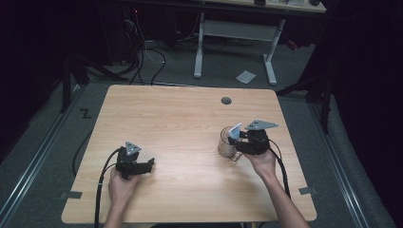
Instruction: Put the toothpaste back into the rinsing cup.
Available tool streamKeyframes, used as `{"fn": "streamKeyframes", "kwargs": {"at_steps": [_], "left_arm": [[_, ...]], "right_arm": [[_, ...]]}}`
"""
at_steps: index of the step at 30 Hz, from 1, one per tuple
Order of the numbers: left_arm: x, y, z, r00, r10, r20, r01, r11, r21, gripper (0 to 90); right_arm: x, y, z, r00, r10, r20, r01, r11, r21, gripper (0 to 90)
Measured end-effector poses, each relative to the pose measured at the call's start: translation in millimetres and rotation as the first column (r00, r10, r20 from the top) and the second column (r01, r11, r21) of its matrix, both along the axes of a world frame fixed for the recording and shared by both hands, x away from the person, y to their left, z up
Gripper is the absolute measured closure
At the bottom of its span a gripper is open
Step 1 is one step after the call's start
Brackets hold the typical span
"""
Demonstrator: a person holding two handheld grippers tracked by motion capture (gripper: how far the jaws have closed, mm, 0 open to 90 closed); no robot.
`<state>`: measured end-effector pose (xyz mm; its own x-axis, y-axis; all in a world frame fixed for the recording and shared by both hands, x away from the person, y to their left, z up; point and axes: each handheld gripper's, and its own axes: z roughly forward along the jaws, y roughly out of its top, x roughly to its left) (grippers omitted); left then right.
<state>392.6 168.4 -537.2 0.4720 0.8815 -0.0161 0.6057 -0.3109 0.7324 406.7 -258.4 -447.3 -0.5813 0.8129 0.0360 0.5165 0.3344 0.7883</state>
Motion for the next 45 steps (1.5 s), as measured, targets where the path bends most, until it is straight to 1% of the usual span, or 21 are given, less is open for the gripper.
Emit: {"fn": "streamKeyframes", "kwargs": {"at_steps": [5,7,10,13,17,24,29,35,42,45], "left_arm": [[0.0,0.0,0.0,1.0000,0.000,0.000,0.000,1.0000,0.000,18.2],[0.0,0.0,0.0,1.0000,0.000,0.000,0.000,1.0000,0.000,18.2],[0.0,0.0,0.0,1.0000,0.000,0.000,0.000,1.0000,0.000,18.2],[0.0,0.0,0.0,1.0000,0.000,0.000,0.000,1.0000,0.000,18.2],[0.0,0.0,0.0,1.0000,0.000,0.000,0.000,1.0000,0.000,18.2],[0.0,-0.1,0.0,1.0000,0.000,0.000,0.000,1.0000,0.000,18.2],[0.0,-0.1,0.0,1.0000,0.000,0.000,0.000,1.0000,0.000,18.1],[0.0,-0.1,0.0,1.0000,0.000,0.000,0.000,1.0000,0.001,18.2],[0.0,-0.1,0.0,1.0000,0.000,0.000,0.000,1.0000,0.001,18.2],[0.0,0.0,0.0,1.0000,-0.001,0.000,0.001,1.0000,0.002,18.2]], "right_arm": [[0.1,-1.7,0.9,1.0000,0.003,-0.010,-0.002,0.9994,0.035,42.0],[-0.6,-1.7,1.3,0.9999,0.000,-0.011,0.001,0.9992,0.041,40.6],[-0.3,-2.9,1.7,1.0000,0.002,-0.002,-0.002,0.9989,0.046,38.8],[-1.7,-3.5,3.3,0.9999,-0.012,0.001,0.011,0.9989,0.046,35.7],[-3.1,-4.9,4.7,0.9998,-0.020,0.003,0.020,0.9990,0.041,34.7],[-4.3,-8.4,7.1,0.9999,-0.016,0.005,0.016,0.9979,0.063,34.1],[-5.6,-11.0,9.0,0.9998,-0.013,0.015,0.012,0.9977,0.066,34.1],[-6.7,-13.7,10.6,0.9998,-0.018,0.010,0.018,0.9976,0.067,34.4],[-10.8,-20.2,13.0,0.9993,-0.035,0.017,0.033,0.9967,0.074,34.8],[-13.6,-24.3,13.7,0.9986,-0.045,0.029,0.043,0.9966,0.071,35.1]]}}
